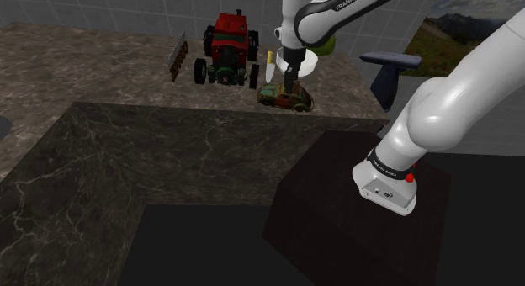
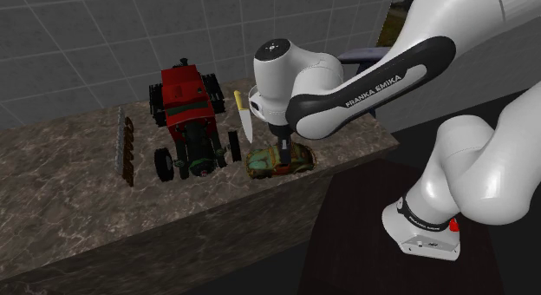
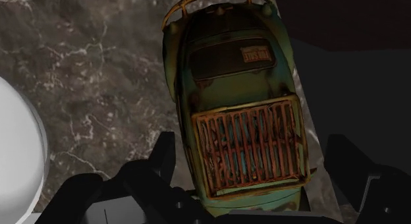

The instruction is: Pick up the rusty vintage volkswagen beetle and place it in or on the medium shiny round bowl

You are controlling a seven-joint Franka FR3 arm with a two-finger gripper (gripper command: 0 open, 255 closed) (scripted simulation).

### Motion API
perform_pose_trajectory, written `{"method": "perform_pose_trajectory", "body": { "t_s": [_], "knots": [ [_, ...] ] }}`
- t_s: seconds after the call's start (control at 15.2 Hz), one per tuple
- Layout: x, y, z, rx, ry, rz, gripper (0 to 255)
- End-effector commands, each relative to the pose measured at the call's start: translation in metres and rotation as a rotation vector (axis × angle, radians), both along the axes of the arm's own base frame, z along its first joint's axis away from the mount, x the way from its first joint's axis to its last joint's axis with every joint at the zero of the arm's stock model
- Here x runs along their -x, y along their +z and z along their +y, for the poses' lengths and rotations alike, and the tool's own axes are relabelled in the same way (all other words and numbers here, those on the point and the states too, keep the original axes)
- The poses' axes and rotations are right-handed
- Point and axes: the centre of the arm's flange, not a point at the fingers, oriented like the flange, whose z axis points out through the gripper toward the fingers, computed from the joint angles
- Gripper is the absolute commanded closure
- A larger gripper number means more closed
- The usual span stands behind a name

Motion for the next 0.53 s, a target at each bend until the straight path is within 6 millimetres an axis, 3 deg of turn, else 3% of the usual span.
{"method": "perform_pose_trajectory", "body": {
  "t_s": [0.0, 0.26, 0.33, 0.46],
  "knots": [
    [0.0001, -0.0011, 0.0002, 0.0, 0.0, 0.0, 0],
    [0.0001, -0.001, 0.0002, 0.0, 0.0, 0.0, 0],
    [0.0001, -0.001, 0.0002, 0.0, 0.0, 0.0, 255],
    [0.0001, -0.0011, 0.0001, 0.0, 0.0, 0.0, 255]
  ]
}}
